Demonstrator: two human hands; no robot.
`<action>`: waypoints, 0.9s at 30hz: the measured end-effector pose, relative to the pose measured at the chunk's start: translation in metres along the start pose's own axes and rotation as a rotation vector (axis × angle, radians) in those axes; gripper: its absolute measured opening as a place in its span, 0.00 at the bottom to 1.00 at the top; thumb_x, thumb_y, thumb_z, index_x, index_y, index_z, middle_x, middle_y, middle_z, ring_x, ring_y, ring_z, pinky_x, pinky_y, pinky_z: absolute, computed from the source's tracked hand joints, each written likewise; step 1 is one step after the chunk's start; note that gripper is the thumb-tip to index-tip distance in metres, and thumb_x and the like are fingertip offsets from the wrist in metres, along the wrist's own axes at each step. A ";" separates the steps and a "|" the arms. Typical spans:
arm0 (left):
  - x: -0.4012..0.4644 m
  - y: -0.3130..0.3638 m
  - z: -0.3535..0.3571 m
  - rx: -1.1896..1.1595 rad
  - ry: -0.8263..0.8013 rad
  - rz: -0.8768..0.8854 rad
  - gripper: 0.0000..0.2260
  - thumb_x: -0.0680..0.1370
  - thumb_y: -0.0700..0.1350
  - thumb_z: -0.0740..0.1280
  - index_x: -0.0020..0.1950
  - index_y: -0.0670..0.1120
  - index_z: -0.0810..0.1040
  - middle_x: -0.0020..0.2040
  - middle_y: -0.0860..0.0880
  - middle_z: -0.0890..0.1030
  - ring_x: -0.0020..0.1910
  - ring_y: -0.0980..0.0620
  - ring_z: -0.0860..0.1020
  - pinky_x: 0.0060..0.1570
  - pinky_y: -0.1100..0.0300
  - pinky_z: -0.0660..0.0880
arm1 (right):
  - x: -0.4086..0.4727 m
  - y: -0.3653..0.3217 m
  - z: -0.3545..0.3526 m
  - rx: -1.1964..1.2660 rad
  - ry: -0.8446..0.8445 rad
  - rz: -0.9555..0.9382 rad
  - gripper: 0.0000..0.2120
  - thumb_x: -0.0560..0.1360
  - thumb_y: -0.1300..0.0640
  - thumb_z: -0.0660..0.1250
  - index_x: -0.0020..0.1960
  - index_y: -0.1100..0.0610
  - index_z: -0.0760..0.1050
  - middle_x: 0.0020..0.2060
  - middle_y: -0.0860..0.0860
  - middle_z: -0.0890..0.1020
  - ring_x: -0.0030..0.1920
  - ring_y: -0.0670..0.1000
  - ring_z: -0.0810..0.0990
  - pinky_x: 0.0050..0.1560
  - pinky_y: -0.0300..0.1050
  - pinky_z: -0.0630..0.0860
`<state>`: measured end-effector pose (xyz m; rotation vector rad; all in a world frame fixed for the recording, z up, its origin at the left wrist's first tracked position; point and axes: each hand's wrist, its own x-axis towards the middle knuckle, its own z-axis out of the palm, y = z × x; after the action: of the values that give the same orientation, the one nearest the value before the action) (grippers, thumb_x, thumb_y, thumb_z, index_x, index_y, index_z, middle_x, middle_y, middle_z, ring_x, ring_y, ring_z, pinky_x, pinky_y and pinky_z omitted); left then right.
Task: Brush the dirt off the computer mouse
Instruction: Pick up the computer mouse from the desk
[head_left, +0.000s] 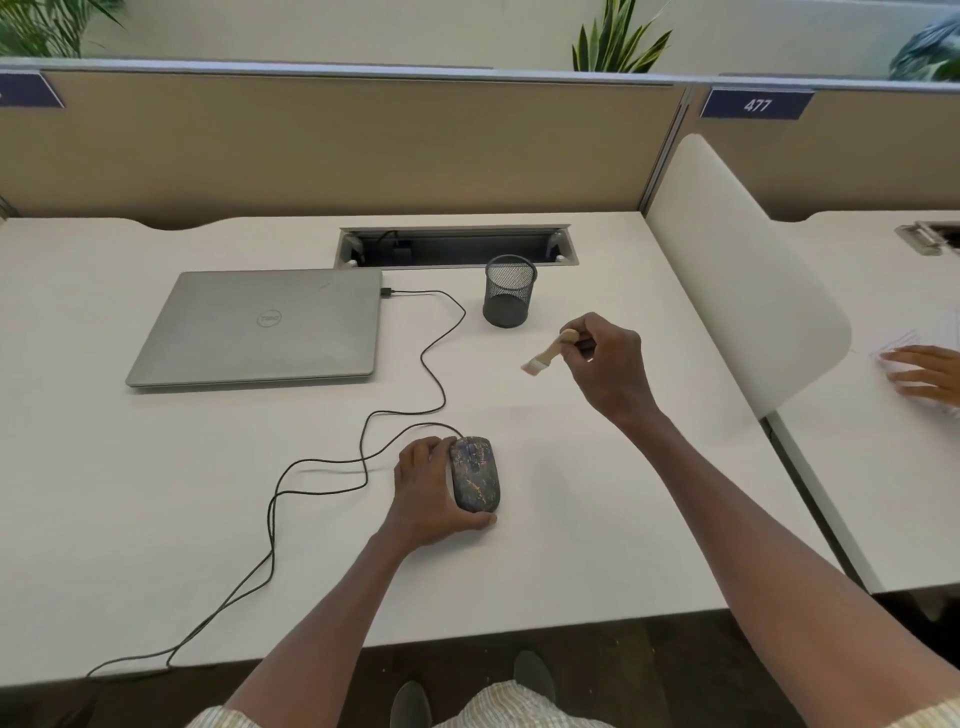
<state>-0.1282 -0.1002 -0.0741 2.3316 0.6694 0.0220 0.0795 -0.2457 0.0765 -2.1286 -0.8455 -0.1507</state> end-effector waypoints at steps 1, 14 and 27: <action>0.000 0.001 -0.002 -0.013 -0.002 0.007 0.56 0.53 0.73 0.72 0.76 0.51 0.65 0.67 0.53 0.65 0.71 0.48 0.60 0.73 0.56 0.57 | -0.002 -0.002 -0.001 0.007 0.005 0.005 0.04 0.75 0.70 0.69 0.47 0.64 0.79 0.41 0.54 0.85 0.40 0.55 0.83 0.44 0.44 0.79; -0.048 -0.003 -0.059 -0.513 -0.074 0.057 0.52 0.55 0.55 0.84 0.73 0.62 0.59 0.59 0.57 0.78 0.49 0.64 0.82 0.41 0.66 0.80 | -0.063 -0.076 -0.008 0.201 0.117 0.091 0.06 0.77 0.63 0.71 0.49 0.58 0.74 0.43 0.49 0.86 0.40 0.51 0.83 0.40 0.37 0.77; -0.139 -0.022 -0.102 -0.572 -0.070 0.122 0.54 0.59 0.47 0.86 0.76 0.64 0.57 0.65 0.54 0.78 0.50 0.52 0.88 0.43 0.60 0.84 | -0.139 -0.153 -0.012 0.319 0.219 0.048 0.09 0.81 0.63 0.66 0.58 0.53 0.71 0.44 0.49 0.85 0.43 0.47 0.86 0.47 0.56 0.84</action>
<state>-0.2793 -0.0882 0.0118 1.8069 0.4150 0.1653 -0.1195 -0.2598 0.1321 -1.7948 -0.6416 -0.2057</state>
